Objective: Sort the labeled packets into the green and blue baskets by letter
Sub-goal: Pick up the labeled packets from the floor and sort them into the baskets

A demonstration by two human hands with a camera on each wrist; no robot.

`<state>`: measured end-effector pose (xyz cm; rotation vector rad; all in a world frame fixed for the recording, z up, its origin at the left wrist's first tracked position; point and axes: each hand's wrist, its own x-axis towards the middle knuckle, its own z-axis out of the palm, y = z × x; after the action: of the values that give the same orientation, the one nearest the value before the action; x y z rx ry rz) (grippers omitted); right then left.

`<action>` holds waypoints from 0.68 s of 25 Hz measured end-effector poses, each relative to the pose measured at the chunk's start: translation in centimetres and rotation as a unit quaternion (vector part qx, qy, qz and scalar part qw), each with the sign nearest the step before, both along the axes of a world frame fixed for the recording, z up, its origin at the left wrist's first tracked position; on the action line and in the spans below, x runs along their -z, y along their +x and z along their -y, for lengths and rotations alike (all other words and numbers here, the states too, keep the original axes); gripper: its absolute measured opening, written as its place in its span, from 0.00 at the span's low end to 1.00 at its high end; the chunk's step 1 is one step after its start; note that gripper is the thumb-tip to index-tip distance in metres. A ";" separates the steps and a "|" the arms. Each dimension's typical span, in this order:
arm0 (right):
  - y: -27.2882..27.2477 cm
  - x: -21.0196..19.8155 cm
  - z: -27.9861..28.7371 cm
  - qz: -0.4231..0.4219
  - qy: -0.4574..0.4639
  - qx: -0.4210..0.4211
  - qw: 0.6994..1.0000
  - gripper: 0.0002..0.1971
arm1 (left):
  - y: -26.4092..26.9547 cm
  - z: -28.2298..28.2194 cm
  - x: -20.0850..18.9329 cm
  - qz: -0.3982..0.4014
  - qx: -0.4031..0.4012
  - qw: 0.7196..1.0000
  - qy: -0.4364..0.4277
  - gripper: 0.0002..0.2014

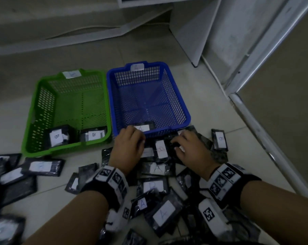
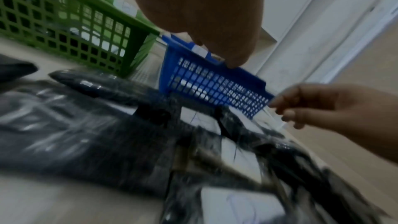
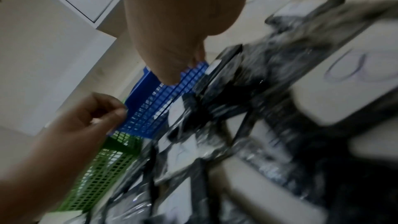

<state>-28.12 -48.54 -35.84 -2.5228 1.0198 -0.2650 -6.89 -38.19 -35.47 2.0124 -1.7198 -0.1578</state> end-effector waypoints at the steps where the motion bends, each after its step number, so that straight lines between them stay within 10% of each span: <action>1: 0.7 0.0 -0.5 -0.025 0.052 0.004 0.998 0.15 | -0.5 -0.8 0.5 0.006 0.033 0.999 0.026 0.04; 9: 4.9 2.4 -1.3 -0.120 0.173 0.114 0.971 0.48 | -0.4 -0.7 4.3 0.015 -0.059 0.967 0.246 0.35; 17: 3.5 -0.2 -0.7 0.040 0.336 0.090 0.937 0.11 | 0.5 -0.4 4.2 0.018 -0.125 0.944 0.305 0.41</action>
<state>-24.61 -47.85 -35.63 -1.7951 1.0833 -0.0501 -6.38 -37.82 -39.70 2.6637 -1.5354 -0.6373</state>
